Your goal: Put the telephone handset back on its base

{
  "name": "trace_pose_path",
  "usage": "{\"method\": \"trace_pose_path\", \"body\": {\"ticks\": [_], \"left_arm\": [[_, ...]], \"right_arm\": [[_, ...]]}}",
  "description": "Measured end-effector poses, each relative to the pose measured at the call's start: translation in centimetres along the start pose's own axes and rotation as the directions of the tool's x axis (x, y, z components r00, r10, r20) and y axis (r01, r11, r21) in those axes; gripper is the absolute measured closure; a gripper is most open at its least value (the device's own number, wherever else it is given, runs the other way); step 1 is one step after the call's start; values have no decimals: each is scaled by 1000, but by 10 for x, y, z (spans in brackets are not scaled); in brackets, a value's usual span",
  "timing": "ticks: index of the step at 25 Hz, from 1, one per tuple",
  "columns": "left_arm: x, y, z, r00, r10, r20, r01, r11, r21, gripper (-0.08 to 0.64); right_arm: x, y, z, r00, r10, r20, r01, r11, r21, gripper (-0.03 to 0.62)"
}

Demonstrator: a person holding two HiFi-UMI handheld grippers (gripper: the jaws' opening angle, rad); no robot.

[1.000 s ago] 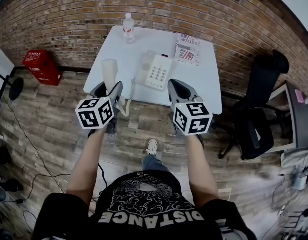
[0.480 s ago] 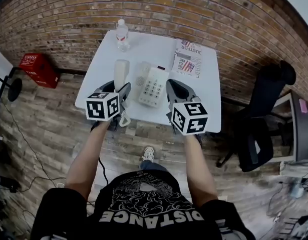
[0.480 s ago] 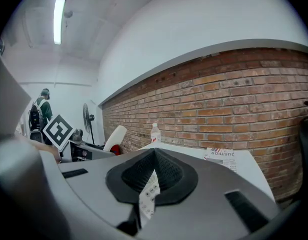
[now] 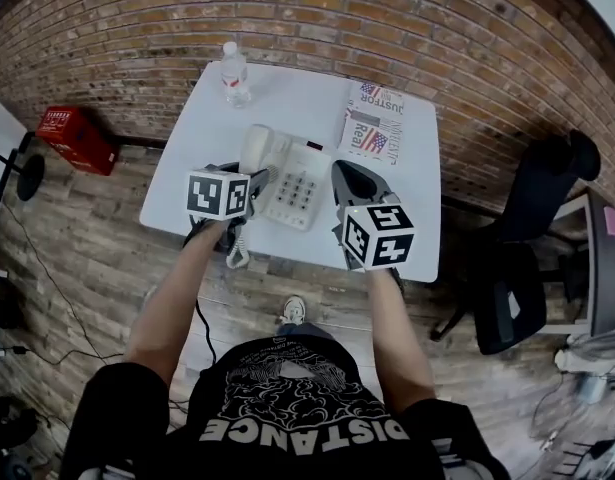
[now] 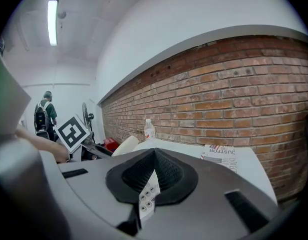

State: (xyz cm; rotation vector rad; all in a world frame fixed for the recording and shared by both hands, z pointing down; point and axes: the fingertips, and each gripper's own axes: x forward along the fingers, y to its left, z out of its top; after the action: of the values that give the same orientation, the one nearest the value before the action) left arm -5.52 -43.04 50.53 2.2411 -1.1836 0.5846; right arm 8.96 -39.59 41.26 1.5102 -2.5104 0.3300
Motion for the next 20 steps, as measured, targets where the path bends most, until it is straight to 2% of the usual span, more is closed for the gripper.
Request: {"method": "trace_pose_path", "body": {"ticks": [6, 11, 20], "left_arm": [[31, 5, -6, 991, 19, -131, -15, 1000, 26, 345], [50, 9, -11, 976, 37, -216, -34, 999, 18, 345], [78, 15, -18, 943, 79, -322, -74, 997, 30, 345]], "right_arm": [[15, -9, -9, 999, 27, -26, -27, 1000, 0, 592], [26, -15, -15, 998, 48, -49, -47, 999, 6, 592], [37, -32, -22, 996, 58, -67, -57, 998, 17, 592]]}}
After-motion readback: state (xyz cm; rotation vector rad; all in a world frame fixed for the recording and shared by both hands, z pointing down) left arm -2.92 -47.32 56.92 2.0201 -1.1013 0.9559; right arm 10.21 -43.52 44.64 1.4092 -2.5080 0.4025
